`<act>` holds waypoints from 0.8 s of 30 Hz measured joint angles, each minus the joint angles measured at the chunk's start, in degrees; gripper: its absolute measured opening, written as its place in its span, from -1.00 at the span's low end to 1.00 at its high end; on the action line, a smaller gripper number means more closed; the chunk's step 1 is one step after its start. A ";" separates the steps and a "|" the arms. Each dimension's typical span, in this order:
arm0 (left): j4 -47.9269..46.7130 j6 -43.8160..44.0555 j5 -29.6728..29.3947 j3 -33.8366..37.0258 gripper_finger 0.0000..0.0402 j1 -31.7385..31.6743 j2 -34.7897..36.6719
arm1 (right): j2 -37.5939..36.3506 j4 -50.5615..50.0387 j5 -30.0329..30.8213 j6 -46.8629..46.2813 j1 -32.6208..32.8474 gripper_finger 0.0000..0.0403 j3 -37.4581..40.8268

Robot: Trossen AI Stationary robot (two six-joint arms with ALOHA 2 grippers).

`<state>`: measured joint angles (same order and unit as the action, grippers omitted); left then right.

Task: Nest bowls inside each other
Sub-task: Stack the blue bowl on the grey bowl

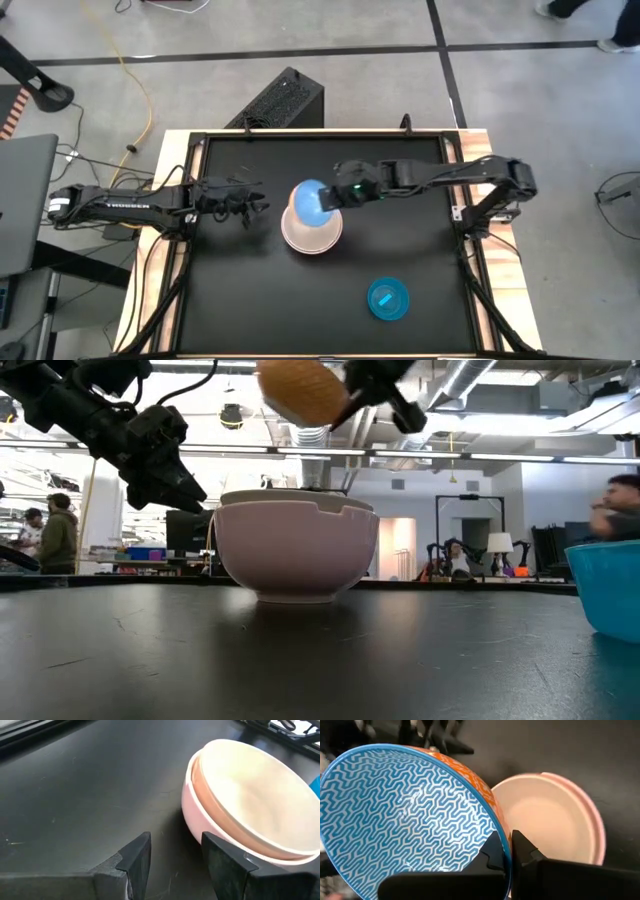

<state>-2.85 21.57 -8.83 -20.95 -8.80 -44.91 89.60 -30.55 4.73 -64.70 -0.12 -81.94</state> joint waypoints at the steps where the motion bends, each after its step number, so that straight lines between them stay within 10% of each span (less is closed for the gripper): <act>1: 0.02 -0.08 0.11 0.00 -0.18 0.00 0.00 | 1.94 -2.04 -0.11 0.50 0.39 -0.99 -2.64; 11: -0.23 0.08 2.19 0.00 -0.18 0.09 0.00 | 17.85 -20.16 -2.27 6.37 1.79 -0.99 -22.93; 24: -0.76 1.46 2.33 0.00 -0.18 0.11 0.00 | 23.24 -26.74 -3.10 10.57 -0.09 -0.99 -24.20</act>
<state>-3.62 23.03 -6.50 -20.95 -8.69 -44.91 112.84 -57.28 1.63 -54.13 -0.21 -106.13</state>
